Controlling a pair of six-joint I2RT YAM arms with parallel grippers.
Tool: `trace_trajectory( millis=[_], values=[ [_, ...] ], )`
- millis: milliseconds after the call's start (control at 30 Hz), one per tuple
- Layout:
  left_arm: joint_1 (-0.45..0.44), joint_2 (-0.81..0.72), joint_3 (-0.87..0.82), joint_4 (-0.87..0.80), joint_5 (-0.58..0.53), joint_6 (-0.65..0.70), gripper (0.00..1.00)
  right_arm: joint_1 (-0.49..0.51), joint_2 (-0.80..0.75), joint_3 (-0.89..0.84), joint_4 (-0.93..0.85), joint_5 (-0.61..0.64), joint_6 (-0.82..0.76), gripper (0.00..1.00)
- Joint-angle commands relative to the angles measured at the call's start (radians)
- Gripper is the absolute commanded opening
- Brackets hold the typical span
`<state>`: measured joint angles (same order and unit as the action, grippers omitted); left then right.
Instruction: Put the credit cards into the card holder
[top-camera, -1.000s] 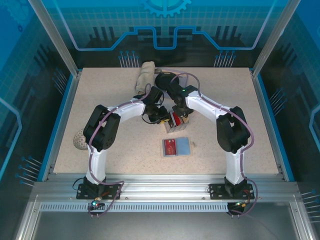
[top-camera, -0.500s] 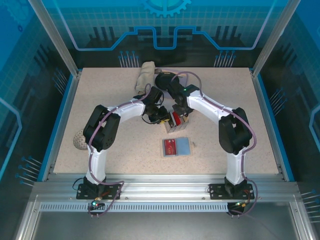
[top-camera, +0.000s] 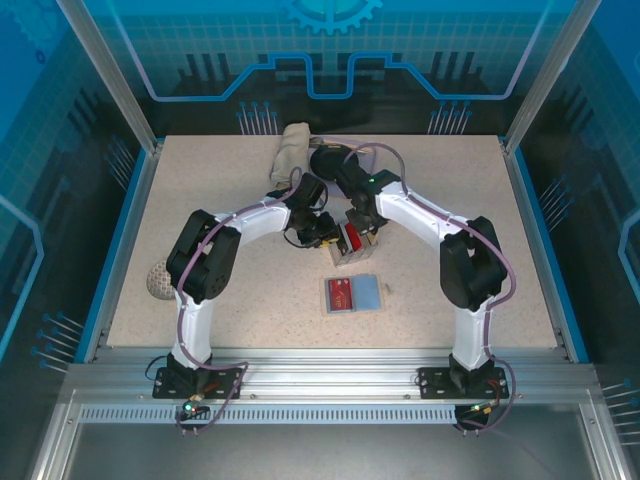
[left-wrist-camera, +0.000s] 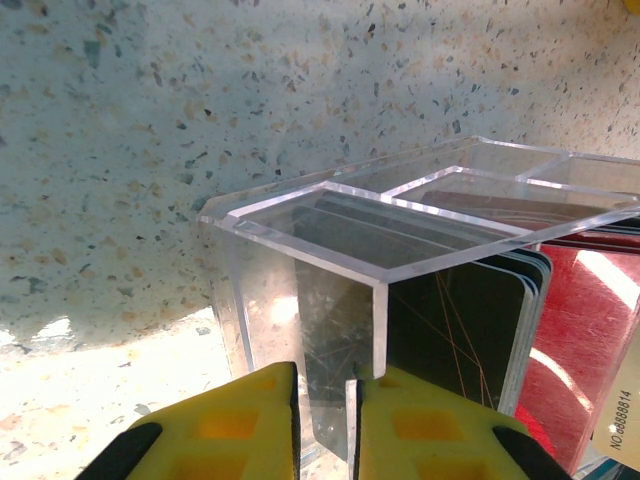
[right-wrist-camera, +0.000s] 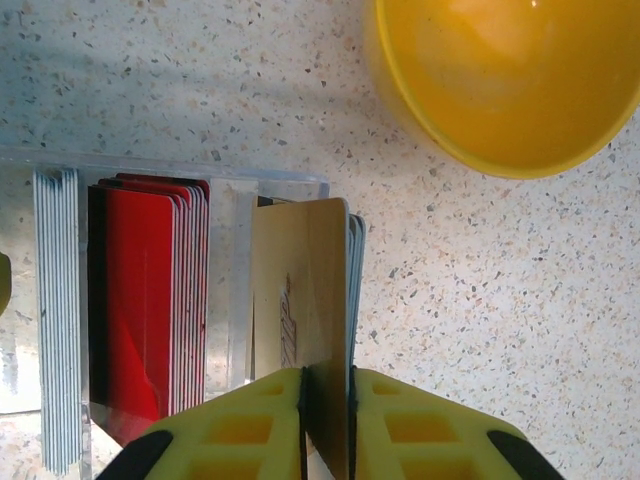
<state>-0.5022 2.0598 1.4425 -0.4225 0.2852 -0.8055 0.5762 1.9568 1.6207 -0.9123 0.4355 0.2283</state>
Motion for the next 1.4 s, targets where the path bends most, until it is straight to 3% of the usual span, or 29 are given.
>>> trace_trajectory(
  millis=[0,1367],
  values=[
    [-0.009,0.006,-0.045,-0.067,-0.004,0.031,0.2,-0.001,0.014,-0.017,-0.01,0.024,0.006,0.18],
    [-0.01,0.015,-0.042,-0.064,0.005,0.031,0.19,-0.012,0.011,-0.024,-0.016,0.038,-0.003,0.21]
  ],
)
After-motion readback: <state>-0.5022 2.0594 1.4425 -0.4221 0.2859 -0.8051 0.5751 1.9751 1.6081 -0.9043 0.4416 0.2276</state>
